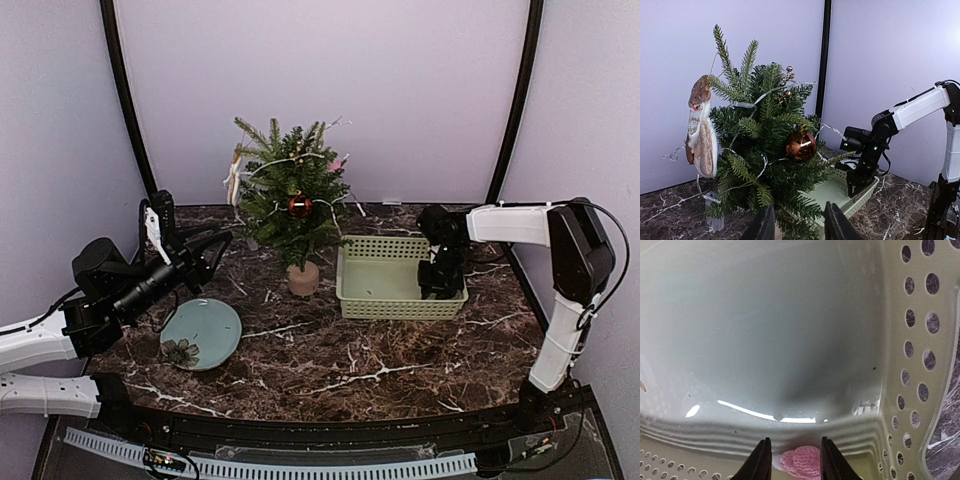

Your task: Decorate the small christmas tree

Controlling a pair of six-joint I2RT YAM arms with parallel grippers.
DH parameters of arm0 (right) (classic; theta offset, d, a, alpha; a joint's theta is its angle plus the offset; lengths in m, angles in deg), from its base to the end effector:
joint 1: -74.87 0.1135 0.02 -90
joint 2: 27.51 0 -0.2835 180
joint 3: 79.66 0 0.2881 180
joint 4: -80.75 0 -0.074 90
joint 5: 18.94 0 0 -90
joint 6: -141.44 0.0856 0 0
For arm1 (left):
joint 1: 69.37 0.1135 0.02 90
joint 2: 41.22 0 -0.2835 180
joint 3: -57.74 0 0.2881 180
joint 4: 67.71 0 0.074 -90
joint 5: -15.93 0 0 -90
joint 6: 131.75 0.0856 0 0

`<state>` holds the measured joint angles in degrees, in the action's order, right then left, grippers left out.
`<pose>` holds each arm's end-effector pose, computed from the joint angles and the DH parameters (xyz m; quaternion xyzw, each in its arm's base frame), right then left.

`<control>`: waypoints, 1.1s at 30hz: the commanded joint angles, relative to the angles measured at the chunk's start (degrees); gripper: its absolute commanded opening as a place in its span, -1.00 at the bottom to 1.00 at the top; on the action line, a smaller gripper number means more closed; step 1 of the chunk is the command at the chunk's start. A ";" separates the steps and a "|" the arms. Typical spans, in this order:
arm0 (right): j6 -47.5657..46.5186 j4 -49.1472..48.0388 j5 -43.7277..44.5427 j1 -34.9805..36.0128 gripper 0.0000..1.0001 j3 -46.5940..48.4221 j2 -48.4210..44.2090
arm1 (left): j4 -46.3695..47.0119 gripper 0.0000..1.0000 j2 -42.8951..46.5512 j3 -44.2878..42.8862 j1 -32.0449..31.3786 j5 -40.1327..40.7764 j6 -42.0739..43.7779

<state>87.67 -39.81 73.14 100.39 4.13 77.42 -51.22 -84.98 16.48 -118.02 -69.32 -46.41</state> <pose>0.3514 0.1643 0.1261 0.0945 0.9920 0.0266 0.0797 0.1755 -0.1887 0.3355 0.2001 0.5827 -0.3304 0.7151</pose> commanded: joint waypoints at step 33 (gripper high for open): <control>-2.15 8.74 -7.89 -3.77 -0.45 2.42 2.52 | 1.30 -0.25 3.03 2.78 0.13 1.78 0.35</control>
<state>86.16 -32.79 69.52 98.05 5.96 77.96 -51.09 -84.04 18.21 -118.02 -68.62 -46.04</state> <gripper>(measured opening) 0.265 0.372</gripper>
